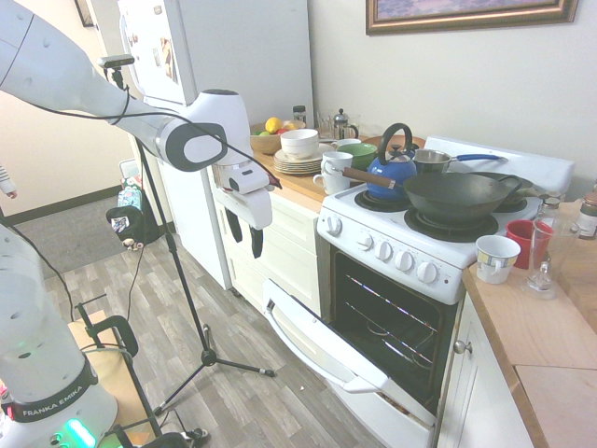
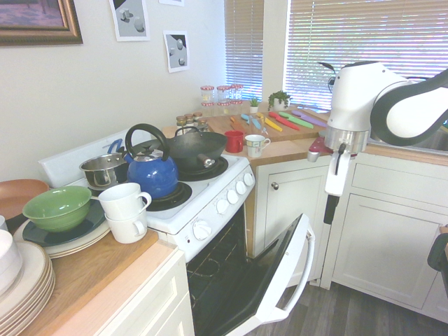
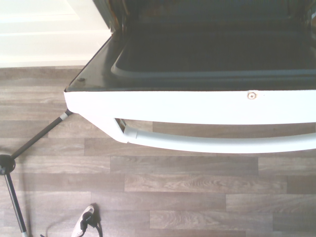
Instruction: Close the oven
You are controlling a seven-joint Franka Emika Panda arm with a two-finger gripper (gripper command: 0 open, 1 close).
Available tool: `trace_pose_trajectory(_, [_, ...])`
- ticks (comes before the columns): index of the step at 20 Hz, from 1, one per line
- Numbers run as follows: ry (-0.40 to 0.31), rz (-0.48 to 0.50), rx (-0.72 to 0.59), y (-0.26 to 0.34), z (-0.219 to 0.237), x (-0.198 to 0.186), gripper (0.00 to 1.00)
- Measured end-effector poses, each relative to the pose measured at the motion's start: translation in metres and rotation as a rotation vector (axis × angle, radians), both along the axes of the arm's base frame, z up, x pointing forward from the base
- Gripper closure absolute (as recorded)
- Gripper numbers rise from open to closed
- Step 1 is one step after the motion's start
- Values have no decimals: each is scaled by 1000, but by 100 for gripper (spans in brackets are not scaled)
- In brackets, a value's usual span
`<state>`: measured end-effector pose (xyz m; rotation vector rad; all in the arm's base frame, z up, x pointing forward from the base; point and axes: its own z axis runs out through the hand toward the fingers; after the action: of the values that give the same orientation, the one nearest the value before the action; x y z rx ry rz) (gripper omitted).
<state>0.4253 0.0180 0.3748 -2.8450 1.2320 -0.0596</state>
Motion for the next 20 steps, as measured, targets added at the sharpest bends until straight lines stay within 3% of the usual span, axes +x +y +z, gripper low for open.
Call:
trace_pose_trajectory(3, [41, 7, -4, 0, -10, -2, 0])
trace_pose_trajectory(5, [104, 4, -14, -2, -42, -8, 0])
trace_pose_trajectory(8, [135, -21, -20, -3, -102, -10, 0])
trace_pose_trajectory(15, [91, -30, -33, -10, -222, -5, 0])
trace_pose_trajectory(20, [48, -54, -48, -8, -269, 20, 0])
